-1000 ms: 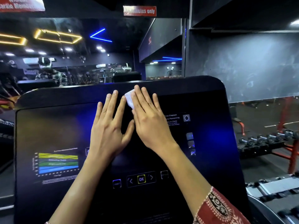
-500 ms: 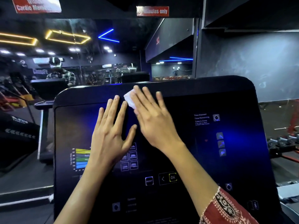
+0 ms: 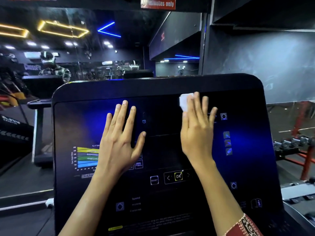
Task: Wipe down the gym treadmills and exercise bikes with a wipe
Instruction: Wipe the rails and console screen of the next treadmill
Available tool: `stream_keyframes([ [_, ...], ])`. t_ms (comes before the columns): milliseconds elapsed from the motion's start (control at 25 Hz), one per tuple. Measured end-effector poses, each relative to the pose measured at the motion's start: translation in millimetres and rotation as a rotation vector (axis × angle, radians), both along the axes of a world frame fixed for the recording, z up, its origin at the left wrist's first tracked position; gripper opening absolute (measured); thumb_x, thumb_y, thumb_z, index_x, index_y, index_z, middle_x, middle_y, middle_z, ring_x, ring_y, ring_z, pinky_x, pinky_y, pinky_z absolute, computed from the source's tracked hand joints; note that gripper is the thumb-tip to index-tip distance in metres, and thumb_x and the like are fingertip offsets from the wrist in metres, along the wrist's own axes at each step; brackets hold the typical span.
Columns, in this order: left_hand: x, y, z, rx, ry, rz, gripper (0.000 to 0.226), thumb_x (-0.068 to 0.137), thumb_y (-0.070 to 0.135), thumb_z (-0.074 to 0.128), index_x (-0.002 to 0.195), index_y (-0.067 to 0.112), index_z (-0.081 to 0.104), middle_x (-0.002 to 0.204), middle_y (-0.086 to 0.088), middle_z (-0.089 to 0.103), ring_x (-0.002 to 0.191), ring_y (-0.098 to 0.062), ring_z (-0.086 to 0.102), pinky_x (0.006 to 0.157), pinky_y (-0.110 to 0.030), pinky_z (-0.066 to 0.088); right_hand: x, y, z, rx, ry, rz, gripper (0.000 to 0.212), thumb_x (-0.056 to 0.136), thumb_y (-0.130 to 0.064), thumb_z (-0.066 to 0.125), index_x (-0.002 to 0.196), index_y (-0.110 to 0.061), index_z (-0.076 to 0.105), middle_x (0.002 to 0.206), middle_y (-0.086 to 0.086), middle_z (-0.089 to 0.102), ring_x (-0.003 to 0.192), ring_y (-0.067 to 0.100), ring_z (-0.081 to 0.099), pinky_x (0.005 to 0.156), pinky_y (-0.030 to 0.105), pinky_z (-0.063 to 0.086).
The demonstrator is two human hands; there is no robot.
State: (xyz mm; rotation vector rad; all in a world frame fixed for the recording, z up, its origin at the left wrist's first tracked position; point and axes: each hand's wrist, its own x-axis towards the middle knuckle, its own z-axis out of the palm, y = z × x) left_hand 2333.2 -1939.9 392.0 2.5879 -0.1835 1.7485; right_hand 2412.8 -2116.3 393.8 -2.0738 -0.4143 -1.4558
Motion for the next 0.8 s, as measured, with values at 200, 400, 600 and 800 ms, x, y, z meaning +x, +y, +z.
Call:
stream_keyframes([
  [200,1.1,-15.7,-10.6,-0.001,0.023,-0.028,0.061,0.091,0.037,0.044,0.14,0.0,0.042,0.151,-0.019,0.031,0.141,-0.029,0.024,0.117,-0.037,0.012,-28.2,10.1,-30.0,-0.223,-0.058,0.226,0.047,0.099,-0.015,0.035,0.143,-0.001,0.037,0.152,0.013,0.033,0.144,0.026,0.021,0.12,0.039,0.009],
  [400,-0.4,-22.2,-15.1,-0.001,0.026,-0.014,0.06,0.091,0.035,0.044,0.139,0.0,0.043,0.15,-0.02,0.032,0.14,-0.031,0.026,0.115,-0.041,0.015,-3.4,-31.7,-25.2,0.062,0.058,0.011,0.047,0.099,-0.014,0.03,0.142,0.006,0.034,0.151,0.023,0.03,0.143,0.034,0.021,0.118,0.047,0.011],
  [600,-6.8,-17.5,-17.4,-0.008,0.023,-0.001,0.061,0.09,0.036,0.044,0.139,0.0,0.043,0.15,-0.019,0.032,0.14,-0.03,0.026,0.116,-0.038,0.013,-16.1,17.6,-6.9,-0.158,-0.03,0.24,0.049,0.098,-0.013,0.033,0.142,0.005,0.035,0.151,0.022,0.031,0.142,0.034,0.026,0.118,0.043,0.014],
  [800,-18.7,0.0,-22.0,-0.026,0.024,0.014,0.061,0.091,0.036,0.045,0.14,0.0,0.042,0.15,-0.02,0.032,0.141,-0.029,0.024,0.117,-0.036,0.011,-15.0,5.5,-19.2,-0.146,-0.059,0.179,0.045,0.097,-0.011,0.035,0.139,0.004,0.042,0.148,0.02,0.038,0.14,0.033,0.03,0.119,0.04,0.009],
])
